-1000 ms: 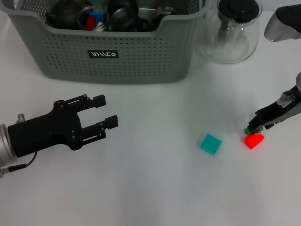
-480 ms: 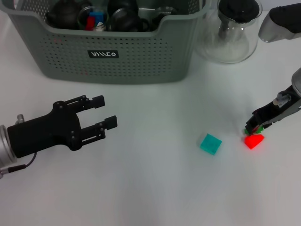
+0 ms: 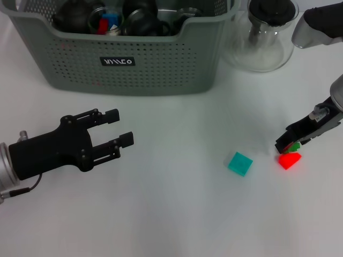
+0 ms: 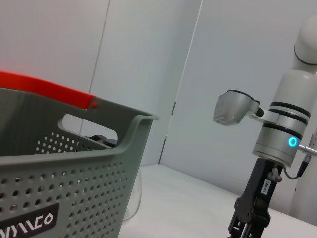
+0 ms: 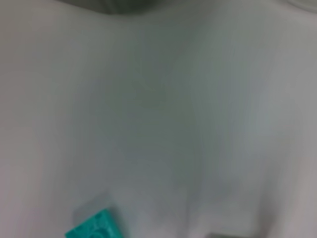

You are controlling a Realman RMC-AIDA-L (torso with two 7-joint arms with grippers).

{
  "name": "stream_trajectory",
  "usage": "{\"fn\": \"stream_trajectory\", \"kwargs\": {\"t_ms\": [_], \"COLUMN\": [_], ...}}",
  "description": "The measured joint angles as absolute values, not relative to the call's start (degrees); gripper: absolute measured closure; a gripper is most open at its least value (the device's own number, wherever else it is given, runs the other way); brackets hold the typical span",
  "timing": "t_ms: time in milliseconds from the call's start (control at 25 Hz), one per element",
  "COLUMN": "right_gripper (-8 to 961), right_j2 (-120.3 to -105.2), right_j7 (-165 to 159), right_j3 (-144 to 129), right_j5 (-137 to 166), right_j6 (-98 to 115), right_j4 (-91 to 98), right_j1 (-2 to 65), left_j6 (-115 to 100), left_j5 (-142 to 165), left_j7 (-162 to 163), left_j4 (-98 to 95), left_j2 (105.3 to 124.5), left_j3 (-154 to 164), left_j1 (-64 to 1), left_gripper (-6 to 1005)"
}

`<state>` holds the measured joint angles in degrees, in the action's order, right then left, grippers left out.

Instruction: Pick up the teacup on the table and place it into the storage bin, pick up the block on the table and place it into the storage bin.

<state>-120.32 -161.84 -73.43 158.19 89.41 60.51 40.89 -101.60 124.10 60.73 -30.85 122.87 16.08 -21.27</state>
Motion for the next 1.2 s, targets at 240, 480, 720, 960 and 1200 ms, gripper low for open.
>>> {"fn": "stream_trajectory", "kwargs": {"t_ms": [240,480,720,960,1200], "right_gripper": [354,359,388,497,520], "right_j2": [-120.32,-120.32,-120.32,-120.32,-120.31], "right_j7": [-162.0,-162.1,-162.1,-162.1,-162.1], "right_j3": [-73.5,-74.3,-74.8,-75.0,-74.7], "right_j5": [158.3,158.5,158.6,158.6,158.5], "right_j6": [88.6,86.9,86.2,85.8,86.9], "right_j4": [59.7,56.7,56.6,56.7,60.9], "right_j1": [40.9,41.5,41.5,41.4,39.9], "left_j6": [-101.6,-101.6,-101.6,-101.6,-101.5], "left_j5": [124.1,124.1,124.1,124.1,124.1], "left_j7": [60.7,60.7,60.7,60.7,60.8], "left_j4": [-30.9,-30.8,-30.9,-30.8,-30.8], "left_j2": [122.88,122.97,122.96,122.96,122.96], "left_j3": [16.1,16.1,16.1,16.1,16.0], "left_j1": [-21.3,-21.4,-21.3,-21.2,-21.3], "left_gripper": [341,342,342,342,342]}}
